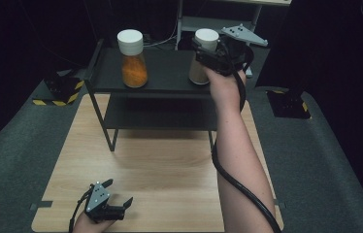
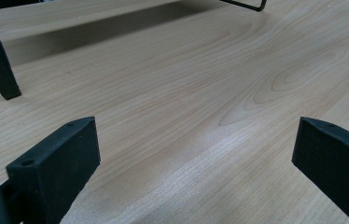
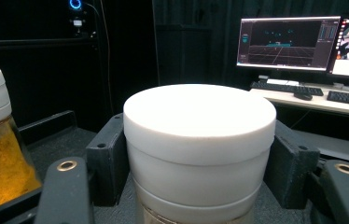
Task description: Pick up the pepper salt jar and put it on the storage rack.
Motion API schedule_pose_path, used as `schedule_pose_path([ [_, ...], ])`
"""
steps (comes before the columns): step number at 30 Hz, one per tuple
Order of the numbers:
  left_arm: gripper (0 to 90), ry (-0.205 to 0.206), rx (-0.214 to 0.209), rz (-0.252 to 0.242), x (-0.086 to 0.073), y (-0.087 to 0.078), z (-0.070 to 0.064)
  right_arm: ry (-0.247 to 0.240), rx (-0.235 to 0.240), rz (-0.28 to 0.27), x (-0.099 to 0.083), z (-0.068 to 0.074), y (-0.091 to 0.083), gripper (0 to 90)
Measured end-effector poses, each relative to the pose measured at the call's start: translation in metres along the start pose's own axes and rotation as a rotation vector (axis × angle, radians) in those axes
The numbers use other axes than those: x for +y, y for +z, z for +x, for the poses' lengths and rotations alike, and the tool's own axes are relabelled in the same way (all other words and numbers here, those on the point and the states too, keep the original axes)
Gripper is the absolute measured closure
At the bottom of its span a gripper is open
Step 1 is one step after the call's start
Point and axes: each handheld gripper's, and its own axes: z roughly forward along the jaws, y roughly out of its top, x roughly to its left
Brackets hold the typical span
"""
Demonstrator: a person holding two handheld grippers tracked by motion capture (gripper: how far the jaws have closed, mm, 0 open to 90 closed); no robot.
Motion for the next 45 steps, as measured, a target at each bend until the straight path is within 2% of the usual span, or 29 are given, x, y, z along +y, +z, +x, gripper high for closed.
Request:
schedule_pose_path([
  [14,0.9,-0.004,-0.004,0.0,0.0,0.0,0.001,0.009,0.003,0.008,0.004,0.0,0.0,31.3],
  [18,0.9,-0.003,-0.003,0.0,0.0,0.0,0.001,0.015,0.015,0.021,0.007,0.0,0.001,24.8],
  [23,0.9,-0.003,-0.003,0.0,0.0,0.0,0.0,0.023,0.006,0.023,0.007,0.003,0.001,12.6],
  [24,0.9,-0.002,-0.002,0.001,0.0,0.0,0.0,0.023,0.006,0.023,0.007,0.003,0.001,12.6],
  [31,0.9,-0.002,-0.002,0.001,0.0,0.0,0.0,0.06,0.014,0.03,0.006,-0.002,-0.002,0.0],
  [45,0.9,-0.003,-0.003,0.002,0.0,0.0,0.0,0.045,0.022,0.027,0.0,0.0,-0.02,0.0],
])
